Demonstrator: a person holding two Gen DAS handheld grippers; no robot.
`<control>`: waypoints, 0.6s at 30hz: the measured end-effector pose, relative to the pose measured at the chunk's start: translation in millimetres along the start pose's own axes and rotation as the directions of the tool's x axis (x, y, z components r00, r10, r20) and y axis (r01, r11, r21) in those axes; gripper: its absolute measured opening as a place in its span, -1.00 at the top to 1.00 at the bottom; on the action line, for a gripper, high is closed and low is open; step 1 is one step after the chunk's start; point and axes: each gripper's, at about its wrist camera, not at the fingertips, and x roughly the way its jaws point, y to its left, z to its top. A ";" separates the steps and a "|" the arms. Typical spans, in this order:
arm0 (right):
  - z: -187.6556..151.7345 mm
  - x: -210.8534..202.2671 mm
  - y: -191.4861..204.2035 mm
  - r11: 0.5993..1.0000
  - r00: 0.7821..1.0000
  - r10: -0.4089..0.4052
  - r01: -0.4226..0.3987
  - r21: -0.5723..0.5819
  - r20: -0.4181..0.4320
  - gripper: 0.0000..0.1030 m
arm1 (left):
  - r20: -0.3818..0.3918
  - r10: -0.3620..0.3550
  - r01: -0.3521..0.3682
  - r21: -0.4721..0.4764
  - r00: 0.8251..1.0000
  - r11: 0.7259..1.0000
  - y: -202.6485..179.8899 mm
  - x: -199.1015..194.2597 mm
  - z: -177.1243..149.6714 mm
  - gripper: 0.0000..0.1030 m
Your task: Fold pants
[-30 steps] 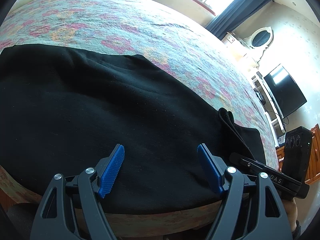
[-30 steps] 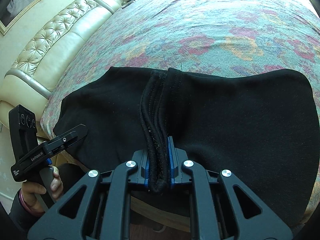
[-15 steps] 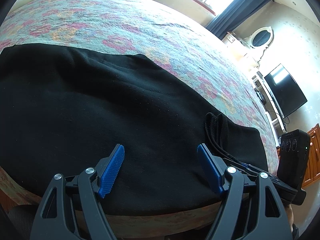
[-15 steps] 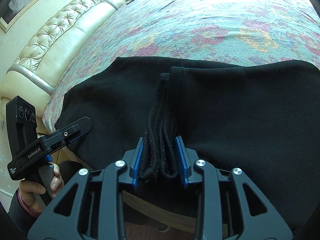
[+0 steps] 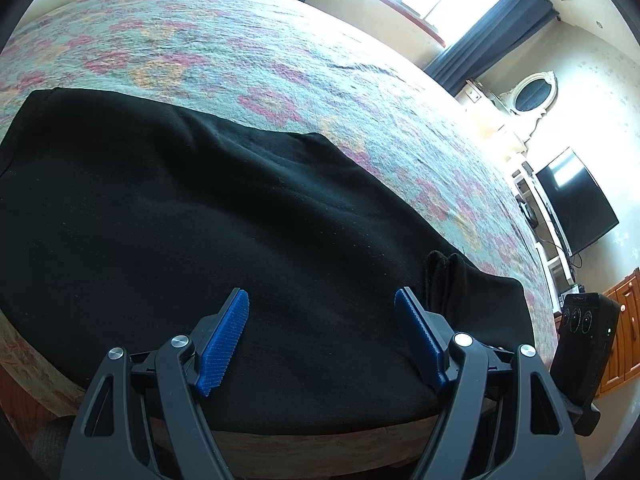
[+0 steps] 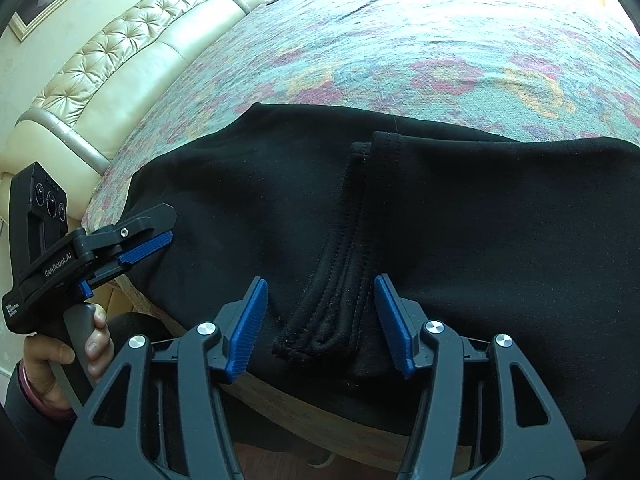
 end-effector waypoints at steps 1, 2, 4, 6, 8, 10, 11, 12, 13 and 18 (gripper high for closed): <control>-0.4 0.6 1.9 1.000 1.000 -0.002 0.002 -0.006 0.001 -0.20 | 0.006 0.004 -0.004 -0.009 1.000 1.000 3.6 -2.4 1.2 -0.45; -0.6 1.3 3.6 1.000 1.000 -0.006 0.006 -0.012 0.001 -0.24 | 0.011 0.010 -0.010 -0.019 1.000 1.000 7.8 -5.1 2.4 -0.45; -1.0 2.8 7.4 0.999 1.000 -0.021 0.021 -0.034 0.001 -0.28 | 0.022 0.023 -0.022 -0.041 1.000 0.999 18.1 -10.5 4.4 -0.44; -1.7 3.8 10.1 0.998 1.000 -0.028 0.028 -0.050 0.003 -0.37 | 0.032 0.036 -0.033 -0.067 0.999 0.997 29.4 -16.5 6.5 -0.44; -3.0 4.8 13.4 0.997 0.999 -0.037 0.037 -0.066 0.005 -0.41 | 0.045 0.049 -0.045 -0.090 0.998 0.995 40.7 -22.8 8.9 -0.45; -4.0 6.6 17.2 0.995 0.999 -0.050 0.051 -0.088 0.006 -0.46 | 0.059 0.064 -0.057 -0.115 0.996 0.992 53.0 -30.6 10.5 -0.44; -4.5 7.4 19.2 0.994 0.998 -0.055 0.056 -0.098 0.006 -0.50 | 0.065 0.070 -0.061 -0.125 0.995 0.990 58.2 -34.2 10.8 -0.45; -5.1 8.0 21.0 0.992 0.998 -0.061 0.061 -0.107 0.007 -0.52 | 0.069 0.074 -0.064 -0.134 0.995 0.989 62.8 -37.8 11.2 -0.45; -5.3 8.7 22.7 0.991 0.998 -0.067 0.068 -0.115 0.008 -0.53 | 0.073 0.081 -0.070 -0.141 0.994 0.988 67.1 -40.8 11.6 -0.45; -6.9 11.5 29.8 0.983 0.995 -0.096 0.097 -0.155 0.011 -0.61 | 0.094 0.116 -0.098 -0.175 0.989 0.980 89.2 -55.7 12.2 -0.45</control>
